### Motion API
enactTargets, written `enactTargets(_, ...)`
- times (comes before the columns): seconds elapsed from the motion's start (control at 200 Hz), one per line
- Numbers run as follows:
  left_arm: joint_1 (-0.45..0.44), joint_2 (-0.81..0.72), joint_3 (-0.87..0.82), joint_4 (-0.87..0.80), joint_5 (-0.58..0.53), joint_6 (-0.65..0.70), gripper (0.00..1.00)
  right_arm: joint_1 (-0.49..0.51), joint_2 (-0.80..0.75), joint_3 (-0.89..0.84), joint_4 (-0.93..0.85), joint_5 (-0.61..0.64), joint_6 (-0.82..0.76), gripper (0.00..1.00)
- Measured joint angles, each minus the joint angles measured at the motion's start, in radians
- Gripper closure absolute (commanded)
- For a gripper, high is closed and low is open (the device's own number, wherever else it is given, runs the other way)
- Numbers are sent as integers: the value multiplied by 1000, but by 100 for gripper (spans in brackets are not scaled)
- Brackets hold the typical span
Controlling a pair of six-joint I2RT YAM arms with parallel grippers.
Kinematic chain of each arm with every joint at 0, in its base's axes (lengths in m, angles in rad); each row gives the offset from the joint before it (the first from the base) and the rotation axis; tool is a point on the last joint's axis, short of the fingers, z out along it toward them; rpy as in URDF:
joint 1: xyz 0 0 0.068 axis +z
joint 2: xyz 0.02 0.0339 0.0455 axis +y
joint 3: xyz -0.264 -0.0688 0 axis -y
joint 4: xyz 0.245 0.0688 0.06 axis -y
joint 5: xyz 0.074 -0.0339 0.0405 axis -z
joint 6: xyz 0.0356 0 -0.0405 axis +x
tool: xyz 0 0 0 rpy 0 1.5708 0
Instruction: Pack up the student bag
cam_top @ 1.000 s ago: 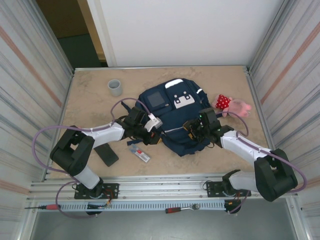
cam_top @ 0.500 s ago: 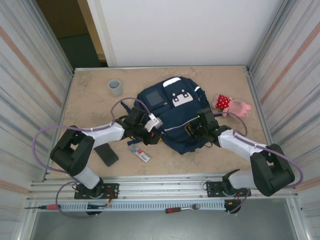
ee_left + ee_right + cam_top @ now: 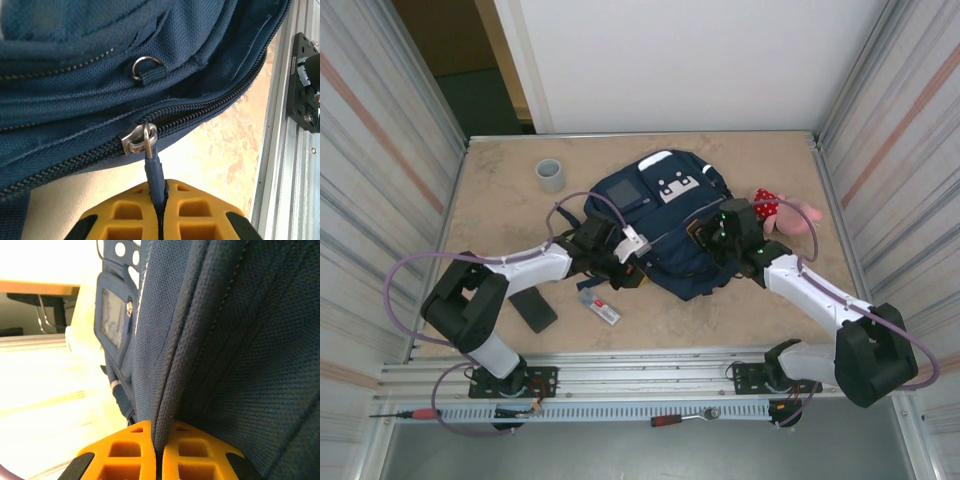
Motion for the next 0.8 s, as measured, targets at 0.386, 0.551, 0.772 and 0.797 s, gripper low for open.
enactTargets(0.386, -74, 0, 62, -5, 79, 40, 69, 0, 15, 37, 3, -4, -26, 100)
enactTargets(0.551, -64, -34, 66, -27, 85, 105, 44, -19, 15, 92, -56, -46, -110, 100)
enactTargets(0.772, 9, -197, 16, -25, -32, 256, 24, -66, 17, 153, -137, -143, -215, 100)
enactTargets(0.797, 13, -217, 5, -19, -59, 282, 22, -70, 18, 159, -145, -153, -224, 100)
